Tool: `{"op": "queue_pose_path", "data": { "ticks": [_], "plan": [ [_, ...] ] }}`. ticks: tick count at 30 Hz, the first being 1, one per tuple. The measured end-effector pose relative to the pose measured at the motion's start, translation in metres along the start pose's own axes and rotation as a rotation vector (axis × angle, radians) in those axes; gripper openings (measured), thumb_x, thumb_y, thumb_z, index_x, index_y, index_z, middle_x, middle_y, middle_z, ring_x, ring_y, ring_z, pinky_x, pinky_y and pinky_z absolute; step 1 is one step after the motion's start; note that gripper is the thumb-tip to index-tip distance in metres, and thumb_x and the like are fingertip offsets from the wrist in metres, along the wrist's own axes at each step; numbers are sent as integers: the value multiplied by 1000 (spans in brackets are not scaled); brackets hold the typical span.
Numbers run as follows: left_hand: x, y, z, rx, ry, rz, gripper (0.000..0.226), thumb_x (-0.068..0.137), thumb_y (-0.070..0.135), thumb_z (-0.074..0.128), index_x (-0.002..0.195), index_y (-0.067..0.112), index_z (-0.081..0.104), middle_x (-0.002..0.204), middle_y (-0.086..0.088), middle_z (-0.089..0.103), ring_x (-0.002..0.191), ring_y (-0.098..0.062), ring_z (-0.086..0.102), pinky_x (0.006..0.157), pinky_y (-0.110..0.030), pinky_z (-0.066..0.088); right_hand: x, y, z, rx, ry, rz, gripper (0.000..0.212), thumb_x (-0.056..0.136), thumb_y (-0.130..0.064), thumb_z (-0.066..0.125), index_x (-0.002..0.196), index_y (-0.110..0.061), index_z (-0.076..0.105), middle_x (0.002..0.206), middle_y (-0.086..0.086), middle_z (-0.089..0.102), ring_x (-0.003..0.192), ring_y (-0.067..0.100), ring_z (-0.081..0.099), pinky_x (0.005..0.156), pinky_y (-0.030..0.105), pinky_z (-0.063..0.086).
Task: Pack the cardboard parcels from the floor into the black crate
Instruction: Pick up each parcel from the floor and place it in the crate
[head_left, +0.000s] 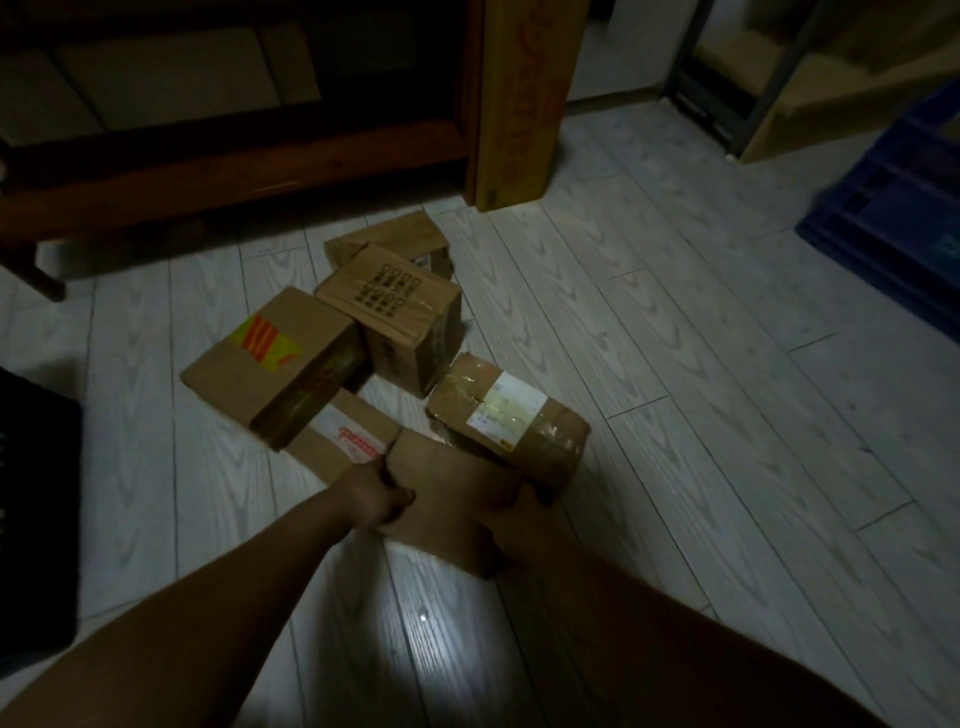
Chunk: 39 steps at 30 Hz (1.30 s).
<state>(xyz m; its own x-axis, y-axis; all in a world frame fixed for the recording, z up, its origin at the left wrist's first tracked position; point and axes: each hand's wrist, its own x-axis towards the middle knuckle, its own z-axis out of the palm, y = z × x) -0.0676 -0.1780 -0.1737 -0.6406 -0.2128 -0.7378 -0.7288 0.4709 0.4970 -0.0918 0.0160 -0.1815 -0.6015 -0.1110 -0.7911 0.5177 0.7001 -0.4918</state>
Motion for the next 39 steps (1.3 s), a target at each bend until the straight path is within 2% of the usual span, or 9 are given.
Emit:
{"op": "queue_pose_path", "data": {
  "ticks": [3, 7, 11, 15, 21, 26, 32, 36, 39],
  "plan": [
    [-16, -2, -10, -169, 38, -45, 48, 88, 13, 61, 132, 9, 44, 96, -8, 62, 74, -17, 58, 62, -26, 48, -20, -18, -4, -19, 3, -57, 72, 93, -25, 58, 149, -9, 16, 147, 11, 38, 132, 29, 42, 106, 33, 37],
    [-74, 23, -44, -293, 82, -28, 53, 88, 14, 61, 135, 11, 36, 119, -13, 55, 94, -25, 56, 79, -36, 50, -73, -64, -18, 28, 57, -125, 85, 88, -32, 63, 153, -20, 9, 151, 14, 33, 136, 35, 37, 110, 51, 34],
    [-169, 69, -102, -372, 168, 10, 56, 88, 16, 62, 138, 11, 36, 122, -12, 55, 96, -24, 55, 71, -28, 49, -160, -133, -54, -10, 48, -183, 81, 89, -30, 61, 152, -24, 11, 152, 13, 33, 136, 34, 36, 111, 50, 33],
    [-284, 123, -174, -399, 215, 53, 59, 88, 20, 63, 139, 12, 35, 127, -12, 54, 102, -24, 55, 89, -36, 49, -270, -212, -99, -16, 53, -267, 72, 91, -24, 58, 151, -24, 18, 149, 11, 39, 132, 33, 42, 109, 49, 37],
    [-454, 191, -298, -389, 233, 97, 53, 92, 20, 57, 140, 13, 37, 125, -12, 57, 100, -25, 59, 92, -39, 50, -445, -328, -146, -35, 58, -356, 63, 91, -17, 55, 148, -23, 28, 142, 11, 45, 126, 32, 47, 105, 46, 42],
    [-561, 223, -379, -397, 365, 173, 50, 92, 20, 55, 140, 19, 38, 116, -3, 58, 92, -17, 59, 69, -24, 49, -549, -418, -166, -93, 38, -522, 55, 90, -26, 60, 140, -26, 38, 132, 2, 55, 118, 24, 55, 102, 39, 45],
    [-661, 196, -410, -485, 512, 182, 61, 85, 17, 65, 139, 22, 38, 123, -5, 59, 103, -22, 60, 90, -36, 51, -629, -469, -137, -152, -67, -707, 57, 91, -24, 60, 143, -24, 37, 132, 2, 55, 118, 23, 54, 88, 29, 43],
    [-712, 162, -440, -518, 638, 182, 70, 81, 15, 69, 142, 21, 35, 124, 0, 57, 103, -20, 58, 93, -37, 50, -675, -493, -99, -171, -119, -830, 54, 91, -23, 60, 141, -21, 39, 134, 2, 54, 120, 22, 53, 92, 30, 43],
    [-746, 128, -467, -572, 735, 191, 82, 83, 10, 66, 148, 26, 19, 132, -5, 52, 105, -20, 57, 93, -41, 51, -708, -511, -59, -185, -154, -901, 52, 93, -24, 58, 142, -21, 38, 136, 3, 52, 124, 22, 50, 88, 27, 40]
  ]
}}
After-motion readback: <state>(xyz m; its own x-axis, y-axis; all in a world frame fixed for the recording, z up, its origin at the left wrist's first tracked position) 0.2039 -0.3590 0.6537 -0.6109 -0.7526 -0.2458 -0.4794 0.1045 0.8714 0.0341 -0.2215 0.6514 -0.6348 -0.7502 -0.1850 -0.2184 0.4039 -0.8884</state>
